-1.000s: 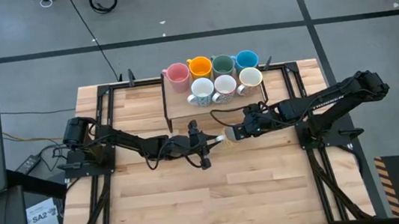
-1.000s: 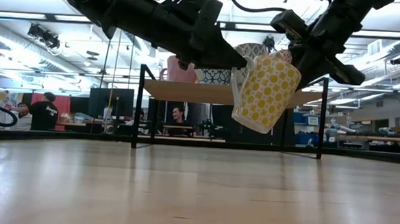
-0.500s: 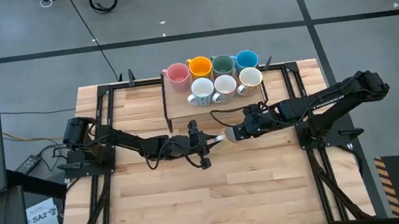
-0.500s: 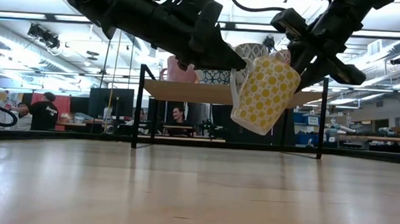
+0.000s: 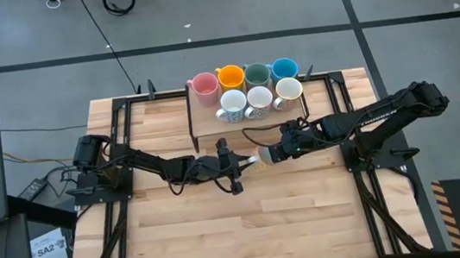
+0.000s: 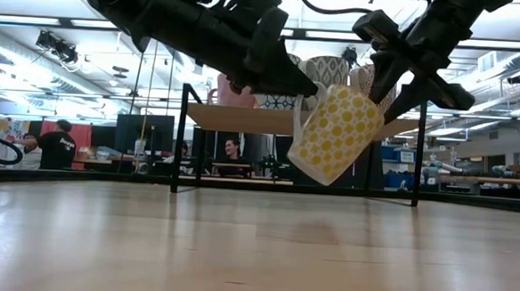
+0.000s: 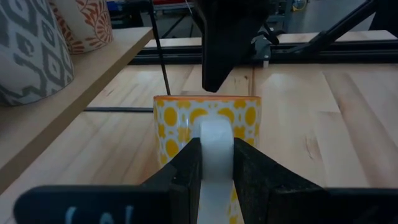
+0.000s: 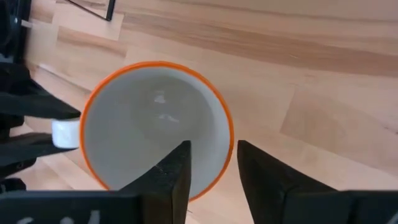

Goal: Place coffee mugs
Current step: Put the white-yellow mug on the shelf

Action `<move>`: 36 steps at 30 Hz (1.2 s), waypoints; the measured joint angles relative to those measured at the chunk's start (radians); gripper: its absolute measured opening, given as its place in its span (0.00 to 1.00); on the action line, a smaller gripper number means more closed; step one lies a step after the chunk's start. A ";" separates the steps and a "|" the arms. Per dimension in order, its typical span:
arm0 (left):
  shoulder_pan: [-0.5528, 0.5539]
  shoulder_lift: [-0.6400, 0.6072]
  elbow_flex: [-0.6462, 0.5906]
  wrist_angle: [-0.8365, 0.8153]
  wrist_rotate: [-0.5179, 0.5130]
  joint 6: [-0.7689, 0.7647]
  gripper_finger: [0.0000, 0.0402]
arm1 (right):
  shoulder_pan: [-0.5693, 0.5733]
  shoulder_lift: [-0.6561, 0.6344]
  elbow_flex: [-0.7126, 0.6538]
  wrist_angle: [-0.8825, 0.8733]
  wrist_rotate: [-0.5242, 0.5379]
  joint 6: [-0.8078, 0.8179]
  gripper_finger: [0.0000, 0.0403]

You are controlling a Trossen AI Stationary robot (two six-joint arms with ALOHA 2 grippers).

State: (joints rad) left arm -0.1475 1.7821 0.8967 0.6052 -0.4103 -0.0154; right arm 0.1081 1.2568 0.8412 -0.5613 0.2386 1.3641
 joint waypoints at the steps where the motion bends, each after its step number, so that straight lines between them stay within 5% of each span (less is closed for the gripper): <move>1: 0.000 0.000 0.000 -0.002 0.000 0.000 0.20 | 0.000 0.000 0.000 0.000 -0.001 -0.014 0.34; 36: -0.060 -0.052 0.001 -0.030 -0.084 -0.026 0.20 | 0.000 -0.114 -0.001 -0.109 -0.079 -0.142 0.34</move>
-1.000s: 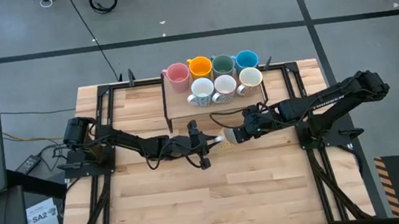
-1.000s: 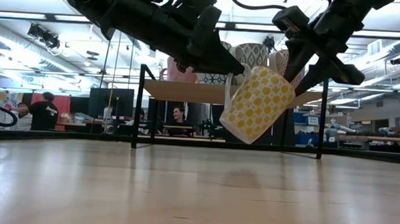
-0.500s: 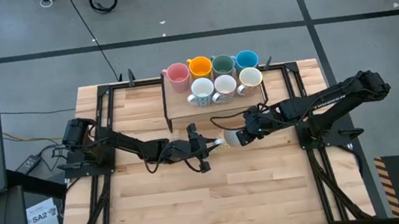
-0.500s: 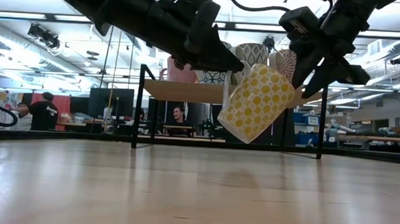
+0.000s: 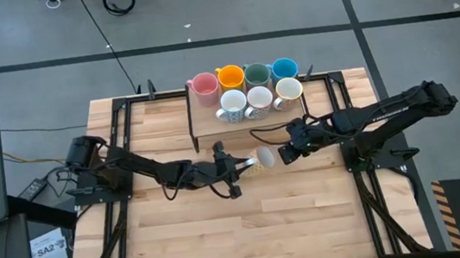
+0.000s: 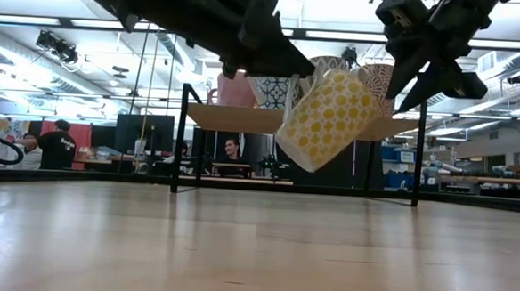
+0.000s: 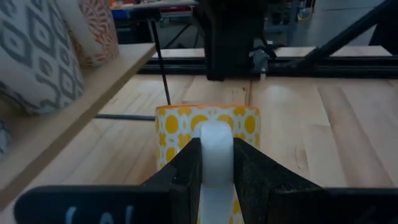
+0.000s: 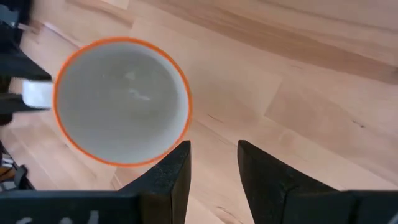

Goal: Place coffee mugs
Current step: Put the white-yellow mug on the shelf

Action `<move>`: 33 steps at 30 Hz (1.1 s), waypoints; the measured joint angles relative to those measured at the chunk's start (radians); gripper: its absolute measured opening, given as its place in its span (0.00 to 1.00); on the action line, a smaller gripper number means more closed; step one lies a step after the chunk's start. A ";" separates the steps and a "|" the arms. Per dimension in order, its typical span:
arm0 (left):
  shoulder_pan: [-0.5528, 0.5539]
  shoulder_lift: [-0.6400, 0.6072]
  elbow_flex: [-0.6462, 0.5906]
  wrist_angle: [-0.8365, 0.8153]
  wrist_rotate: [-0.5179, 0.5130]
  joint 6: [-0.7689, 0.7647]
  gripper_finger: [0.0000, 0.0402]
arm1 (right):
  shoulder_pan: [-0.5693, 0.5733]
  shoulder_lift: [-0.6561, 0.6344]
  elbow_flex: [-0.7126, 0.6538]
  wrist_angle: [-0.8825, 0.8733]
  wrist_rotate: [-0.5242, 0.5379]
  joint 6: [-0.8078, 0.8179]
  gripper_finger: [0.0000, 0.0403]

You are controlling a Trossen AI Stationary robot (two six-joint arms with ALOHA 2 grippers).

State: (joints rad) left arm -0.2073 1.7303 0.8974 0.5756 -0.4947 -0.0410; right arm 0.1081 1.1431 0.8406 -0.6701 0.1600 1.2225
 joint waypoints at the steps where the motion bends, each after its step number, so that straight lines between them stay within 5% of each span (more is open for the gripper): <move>1: 0.000 -0.007 0.000 -0.009 -0.003 0.000 0.20 | 0.000 -0.003 0.000 -0.002 0.000 -0.008 0.34; 21: 0.000 -0.026 0.000 -0.050 -0.037 -0.001 0.20 | 0.000 0.003 0.000 -0.006 0.003 -0.048 0.34; 33: 0.000 -0.145 0.000 -0.168 -0.044 -0.001 0.20 | 0.000 0.003 0.000 -0.005 0.004 -0.048 0.34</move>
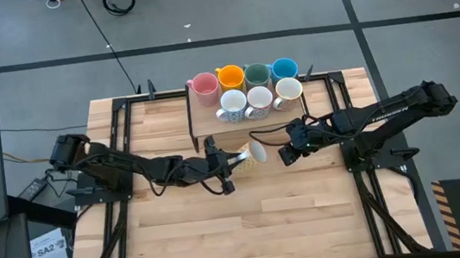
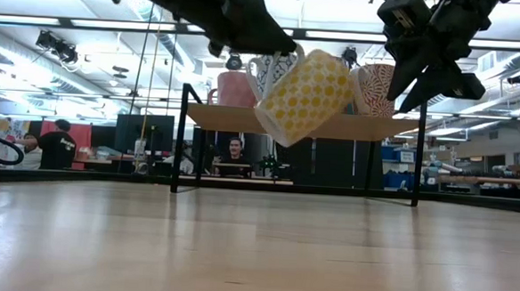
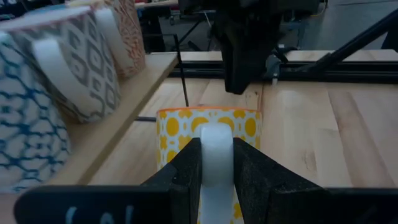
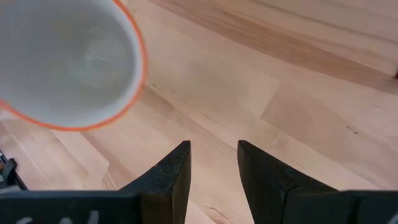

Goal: Place coffee mugs
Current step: Put the white-yellow mug on the shelf

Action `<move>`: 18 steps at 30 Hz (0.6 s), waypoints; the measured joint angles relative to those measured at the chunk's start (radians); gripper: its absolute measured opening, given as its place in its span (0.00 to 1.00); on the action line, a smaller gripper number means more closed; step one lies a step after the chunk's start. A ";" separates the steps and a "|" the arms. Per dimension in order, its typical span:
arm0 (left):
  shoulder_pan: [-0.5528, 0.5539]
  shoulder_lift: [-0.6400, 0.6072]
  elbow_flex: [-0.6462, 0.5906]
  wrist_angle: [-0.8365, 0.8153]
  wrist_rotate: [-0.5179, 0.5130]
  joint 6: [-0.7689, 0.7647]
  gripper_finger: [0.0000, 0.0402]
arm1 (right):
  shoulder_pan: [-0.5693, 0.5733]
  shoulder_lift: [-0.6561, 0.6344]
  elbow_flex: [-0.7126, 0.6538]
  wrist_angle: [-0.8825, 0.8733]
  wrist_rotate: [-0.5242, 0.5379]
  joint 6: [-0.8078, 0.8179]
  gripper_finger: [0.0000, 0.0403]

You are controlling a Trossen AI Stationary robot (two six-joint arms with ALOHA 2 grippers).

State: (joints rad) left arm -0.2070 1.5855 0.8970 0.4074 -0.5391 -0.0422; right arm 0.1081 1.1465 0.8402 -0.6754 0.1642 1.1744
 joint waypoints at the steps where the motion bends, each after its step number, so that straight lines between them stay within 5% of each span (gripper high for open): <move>1: 0.000 -0.015 0.000 -0.015 -0.001 0.000 0.20 | 0.000 0.000 0.000 0.000 0.000 0.000 0.34; 18: 0.002 -0.223 0.000 -0.155 -0.079 0.015 0.20 | 0.001 0.001 0.000 0.001 0.000 0.000 0.34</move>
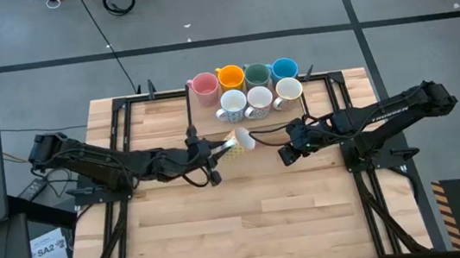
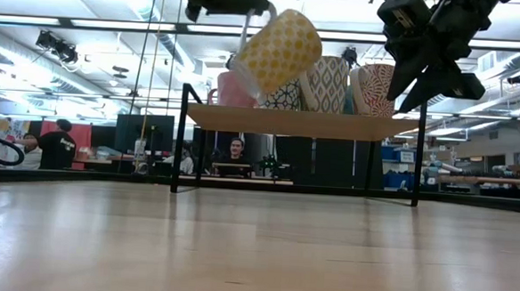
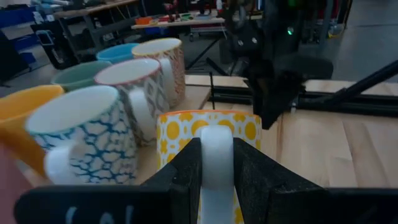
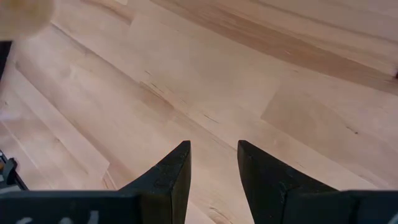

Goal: Place coffee mugs
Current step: Put the white-yellow mug on the shelf

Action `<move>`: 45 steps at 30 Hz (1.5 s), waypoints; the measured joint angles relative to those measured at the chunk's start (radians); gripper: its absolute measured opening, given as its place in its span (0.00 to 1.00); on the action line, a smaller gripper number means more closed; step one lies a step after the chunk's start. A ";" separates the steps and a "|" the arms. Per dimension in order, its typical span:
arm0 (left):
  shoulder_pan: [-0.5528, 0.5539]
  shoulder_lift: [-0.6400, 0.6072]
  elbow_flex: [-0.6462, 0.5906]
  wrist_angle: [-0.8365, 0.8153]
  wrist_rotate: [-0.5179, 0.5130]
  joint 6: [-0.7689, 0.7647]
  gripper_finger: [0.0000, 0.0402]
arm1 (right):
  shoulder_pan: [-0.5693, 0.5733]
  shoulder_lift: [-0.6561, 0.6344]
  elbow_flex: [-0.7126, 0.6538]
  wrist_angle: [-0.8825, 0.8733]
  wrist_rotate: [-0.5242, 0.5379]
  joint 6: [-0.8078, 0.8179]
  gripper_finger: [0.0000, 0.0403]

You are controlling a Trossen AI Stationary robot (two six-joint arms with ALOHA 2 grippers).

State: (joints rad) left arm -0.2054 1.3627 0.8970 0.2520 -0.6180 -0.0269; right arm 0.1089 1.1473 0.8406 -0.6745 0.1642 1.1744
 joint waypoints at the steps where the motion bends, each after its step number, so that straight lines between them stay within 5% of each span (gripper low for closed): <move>1: 0.000 -0.013 0.000 -0.010 -0.005 -0.001 0.20 | 0.000 0.000 0.000 0.000 0.000 0.000 0.34; 17: 0.000 -0.190 0.000 -0.118 -0.078 0.009 0.20 | 0.028 0.000 0.000 0.000 0.000 -0.007 0.34; 29: 0.000 -0.306 0.000 -0.225 -0.260 0.023 0.20 | 0.029 0.000 0.000 0.001 0.001 -0.021 0.34; 35: 0.010 -0.312 0.000 -0.245 -0.352 0.024 0.20 | 0.029 0.000 0.000 0.002 0.002 -0.026 0.34; 45: 0.084 -0.302 0.000 -0.249 -0.347 0.001 0.20 | 0.029 0.000 0.000 0.004 0.006 -0.027 0.34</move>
State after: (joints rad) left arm -0.1212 1.0603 0.8967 0.0033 -0.9650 -0.0256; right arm 0.1379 1.1473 0.8406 -0.6708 0.1697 1.1477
